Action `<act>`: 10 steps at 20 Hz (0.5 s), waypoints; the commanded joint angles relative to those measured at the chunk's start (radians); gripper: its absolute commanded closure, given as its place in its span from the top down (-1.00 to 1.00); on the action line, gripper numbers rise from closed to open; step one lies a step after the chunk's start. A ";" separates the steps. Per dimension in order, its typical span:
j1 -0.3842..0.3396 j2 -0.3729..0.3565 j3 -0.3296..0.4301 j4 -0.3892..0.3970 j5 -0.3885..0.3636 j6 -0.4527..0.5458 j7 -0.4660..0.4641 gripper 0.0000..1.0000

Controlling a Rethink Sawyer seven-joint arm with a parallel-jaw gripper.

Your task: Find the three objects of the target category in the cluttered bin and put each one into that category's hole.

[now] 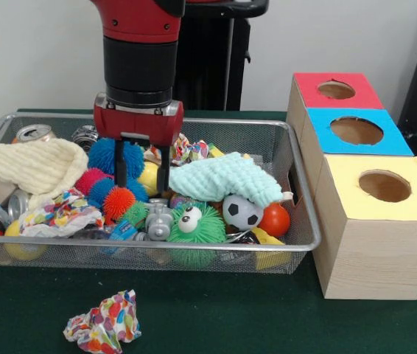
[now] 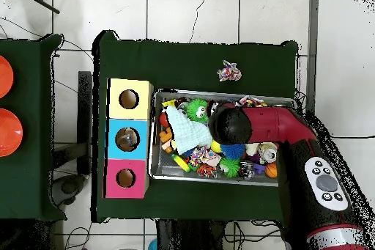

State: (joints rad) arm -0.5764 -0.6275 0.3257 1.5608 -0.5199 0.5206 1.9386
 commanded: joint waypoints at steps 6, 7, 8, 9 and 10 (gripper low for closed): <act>-0.005 0.072 -0.014 0.040 -0.062 -0.093 0.010 1.00; -0.007 0.074 -0.013 0.041 -0.062 -0.099 0.010 1.00; -0.008 0.076 -0.012 0.042 -0.060 -0.103 0.009 1.00; -0.010 0.077 -0.012 0.045 -0.060 -0.110 0.008 1.00; -0.010 0.078 -0.013 0.046 -0.060 -0.115 0.009 1.00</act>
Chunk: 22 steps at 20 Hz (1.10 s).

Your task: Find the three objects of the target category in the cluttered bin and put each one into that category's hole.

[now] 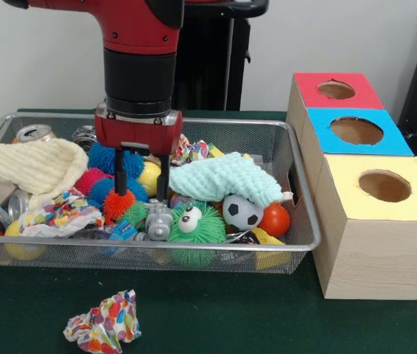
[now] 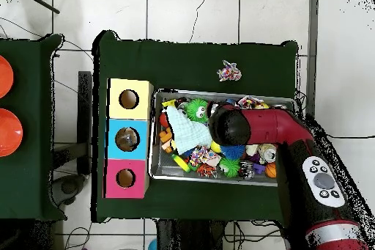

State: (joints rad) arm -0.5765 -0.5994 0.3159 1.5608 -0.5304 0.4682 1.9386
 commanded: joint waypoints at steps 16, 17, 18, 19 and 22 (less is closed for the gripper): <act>-0.030 0.065 0.005 0.057 -0.032 -0.100 0.007 1.00; -0.033 0.066 0.008 0.060 -0.031 -0.104 0.008 1.00; -0.035 0.067 0.009 0.062 -0.031 -0.111 0.011 1.00; -0.037 0.068 0.010 0.062 -0.031 -0.113 0.010 1.00; -0.037 0.070 0.010 0.061 -0.035 -0.116 0.006 1.00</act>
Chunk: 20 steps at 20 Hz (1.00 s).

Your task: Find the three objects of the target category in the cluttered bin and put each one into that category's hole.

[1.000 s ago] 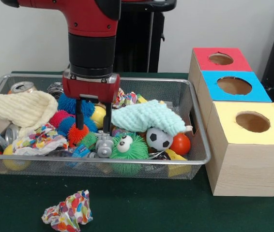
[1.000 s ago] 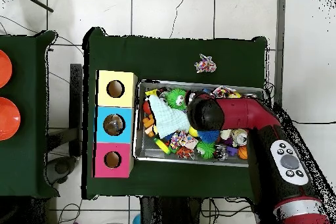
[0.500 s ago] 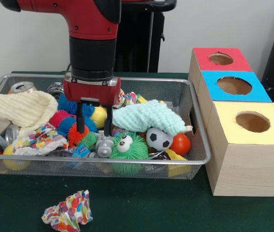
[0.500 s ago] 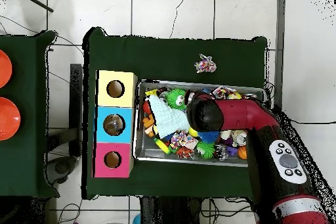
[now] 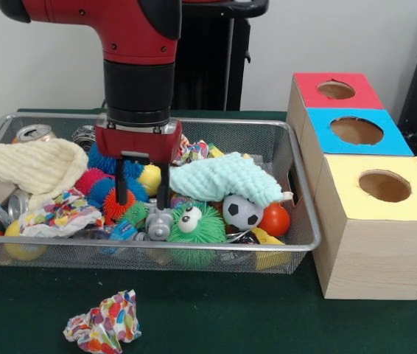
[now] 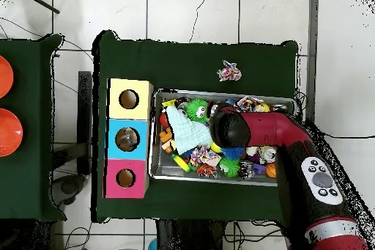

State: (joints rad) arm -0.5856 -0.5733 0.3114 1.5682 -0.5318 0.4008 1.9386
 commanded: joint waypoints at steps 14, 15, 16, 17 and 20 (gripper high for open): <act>-0.052 0.047 0.035 0.040 -0.030 -0.006 -0.032 1.00; -0.048 0.046 0.031 0.039 -0.033 -0.008 -0.030 1.00; -0.045 0.046 0.028 0.038 -0.036 -0.010 -0.027 1.00; -0.042 0.046 0.024 0.038 -0.038 -0.012 -0.024 1.00; -0.015 0.046 -0.004 0.023 -0.061 -0.017 -0.018 1.00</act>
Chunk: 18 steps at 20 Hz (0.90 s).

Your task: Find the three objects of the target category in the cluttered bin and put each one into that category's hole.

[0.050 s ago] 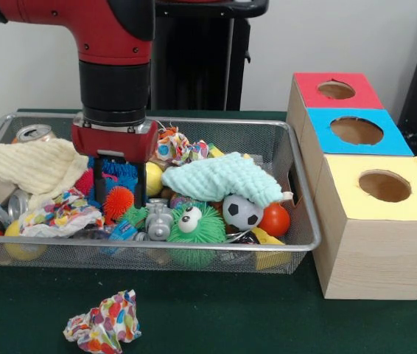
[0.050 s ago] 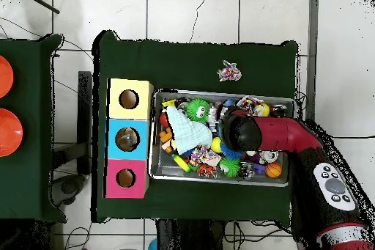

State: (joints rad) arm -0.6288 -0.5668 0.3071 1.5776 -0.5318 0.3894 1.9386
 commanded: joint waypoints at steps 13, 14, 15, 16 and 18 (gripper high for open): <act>0.022 0.044 0.004 0.022 -0.049 -0.035 -0.012 1.00; 0.020 0.044 0.006 0.024 -0.049 -0.041 -0.010 1.00; 0.018 0.044 0.008 0.025 -0.050 -0.047 -0.010 1.00; 0.014 0.044 0.012 0.029 -0.050 -0.056 -0.009 1.00; 0.010 0.047 0.018 0.026 -0.048 -0.052 -0.015 1.00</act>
State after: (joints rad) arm -0.6007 -0.5551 0.3009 1.5799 -0.5316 0.3859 1.9386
